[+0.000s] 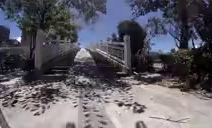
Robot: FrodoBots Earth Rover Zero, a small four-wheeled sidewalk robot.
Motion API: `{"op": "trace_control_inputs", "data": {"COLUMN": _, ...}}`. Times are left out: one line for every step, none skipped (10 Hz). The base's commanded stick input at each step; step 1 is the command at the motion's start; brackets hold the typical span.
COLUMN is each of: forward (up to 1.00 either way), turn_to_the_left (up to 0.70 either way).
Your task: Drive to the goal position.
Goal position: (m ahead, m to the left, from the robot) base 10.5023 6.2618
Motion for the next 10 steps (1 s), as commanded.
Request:
{"op": "trace_control_inputs", "data": {"forward": 0.45, "turn_to_the_left": 0.21}}
{"op": "trace_control_inputs", "data": {"forward": 0.45, "turn_to_the_left": 0.27}}
{"op": "trace_control_inputs", "data": {"forward": 0.45, "turn_to_the_left": 0.27}}
{"op": "trace_control_inputs", "data": {"forward": 0.45, "turn_to_the_left": 0.02}}
{"op": "trace_control_inputs", "data": {"forward": 0.45, "turn_to_the_left": 0.0}}
{"op": "trace_control_inputs", "data": {"forward": 0.45, "turn_to_the_left": 0.03}}
{"op": "trace_control_inputs", "data": {"forward": 0.45, "turn_to_the_left": 0.09}}
{"op": "trace_control_inputs", "data": {"forward": 0.45, "turn_to_the_left": 0.27}}
{"op": "trace_control_inputs", "data": {"forward": 0.45, "turn_to_the_left": 0.27}}
{"op": "trace_control_inputs", "data": {"forward": 0.45, "turn_to_the_left": 0.27}}
